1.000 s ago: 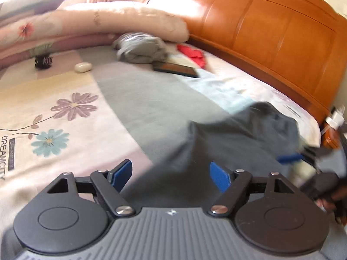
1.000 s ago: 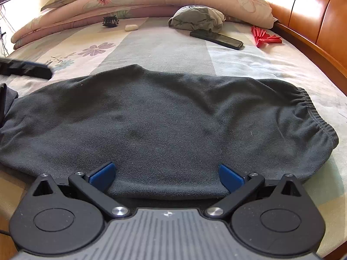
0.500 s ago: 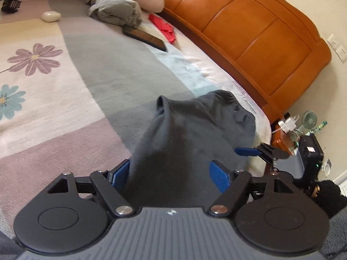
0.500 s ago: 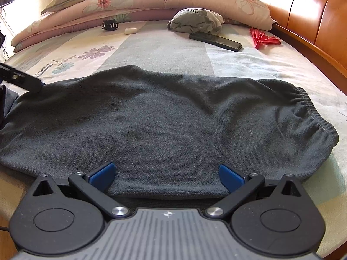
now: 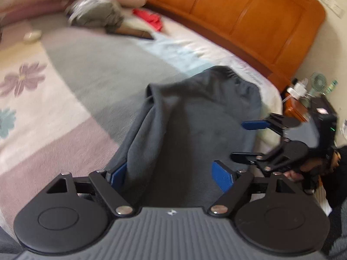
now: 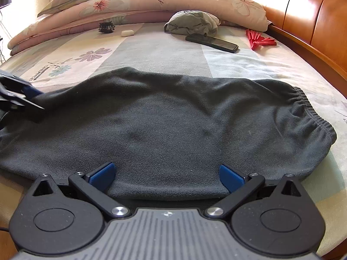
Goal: Fold clothes
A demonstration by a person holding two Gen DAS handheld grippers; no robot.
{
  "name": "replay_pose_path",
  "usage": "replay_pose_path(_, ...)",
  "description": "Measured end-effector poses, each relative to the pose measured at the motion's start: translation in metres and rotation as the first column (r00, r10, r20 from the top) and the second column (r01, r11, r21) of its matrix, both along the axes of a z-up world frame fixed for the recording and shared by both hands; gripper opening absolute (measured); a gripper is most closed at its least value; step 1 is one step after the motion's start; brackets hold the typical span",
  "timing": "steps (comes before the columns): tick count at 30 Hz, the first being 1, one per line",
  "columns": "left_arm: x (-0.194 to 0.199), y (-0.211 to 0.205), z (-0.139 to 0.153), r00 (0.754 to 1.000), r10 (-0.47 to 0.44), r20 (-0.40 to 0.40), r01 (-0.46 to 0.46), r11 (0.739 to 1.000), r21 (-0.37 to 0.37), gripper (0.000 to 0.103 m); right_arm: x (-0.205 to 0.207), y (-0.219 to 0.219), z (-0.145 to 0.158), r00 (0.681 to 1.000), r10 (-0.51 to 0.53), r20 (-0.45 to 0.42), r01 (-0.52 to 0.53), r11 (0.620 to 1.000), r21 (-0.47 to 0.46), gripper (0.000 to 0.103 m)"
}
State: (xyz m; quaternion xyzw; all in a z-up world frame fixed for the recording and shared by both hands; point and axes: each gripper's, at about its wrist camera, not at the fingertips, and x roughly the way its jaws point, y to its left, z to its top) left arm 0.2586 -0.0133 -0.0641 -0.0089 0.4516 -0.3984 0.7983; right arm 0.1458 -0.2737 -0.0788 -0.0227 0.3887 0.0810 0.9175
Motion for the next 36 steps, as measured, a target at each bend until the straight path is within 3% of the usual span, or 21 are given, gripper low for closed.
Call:
replay_pose_path(3,0.017,0.0,-0.01,0.997,0.05,-0.057,-0.054,0.996,-0.064,0.085,0.0,-0.001,0.0,1.0,-0.002,0.004,0.002,1.0,0.002,0.103)
replay_pose_path(7,0.034,-0.008,-0.013,0.988,0.155,-0.012,-0.155,0.986,-0.058,0.084,0.0,-0.001,0.0,1.0,0.0,0.003,0.0,1.0,0.002,0.103)
replay_pose_path(11,0.033,-0.018,-0.006,0.991,0.134,0.016,-0.133,0.99,-0.055,0.084,0.0,-0.002,-0.001,1.0,0.003,0.006,-0.003,1.0,0.002,0.103)
replay_pose_path(15,0.011,-0.021,0.015,0.984,0.087,0.158,-0.079,0.995,-0.053,0.084,0.002,0.0,0.003,1.0,0.013,-0.009,-0.013,1.0,-0.013,0.103)
replay_pose_path(19,0.005,-0.034,0.014,0.99,-0.01,0.139,0.015,0.999,-0.028,0.086,0.004,0.005,0.012,0.999,0.032,-0.016,-0.032,0.999,-0.022,0.103)
replay_pose_path(21,0.005,-0.039,0.013,0.984,0.016,0.18,-0.02,1.0,0.017,0.084,0.001,0.008,0.018,0.999,0.047,0.011,-0.047,0.999,-0.027,0.103)
replay_pose_path(24,0.01,-0.036,0.015,0.984,0.032,0.174,-0.029,0.999,-0.02,0.085,-0.003,0.014,0.024,0.996,0.079,0.034,-0.078,0.996,-0.035,0.103)
replay_pose_path(28,0.017,-0.036,0.01,0.983,0.071,0.167,-0.075,0.997,0.019,0.085,-0.003,0.021,0.024,0.993,0.117,0.028,-0.116,0.992,-0.04,0.103)
replay_pose_path(33,0.02,-0.012,0.012,0.975,0.169,0.142,-0.163,0.985,-0.054,0.083,-0.003,0.025,0.016,0.991,0.132,0.003,-0.132,0.99,-0.038,0.103)
replay_pose_path(36,0.017,0.002,0.015,0.97,0.194,0.149,-0.191,0.981,-0.031,0.083,-0.004,0.025,0.013,0.992,0.129,-0.005,-0.129,0.991,-0.031,0.103)
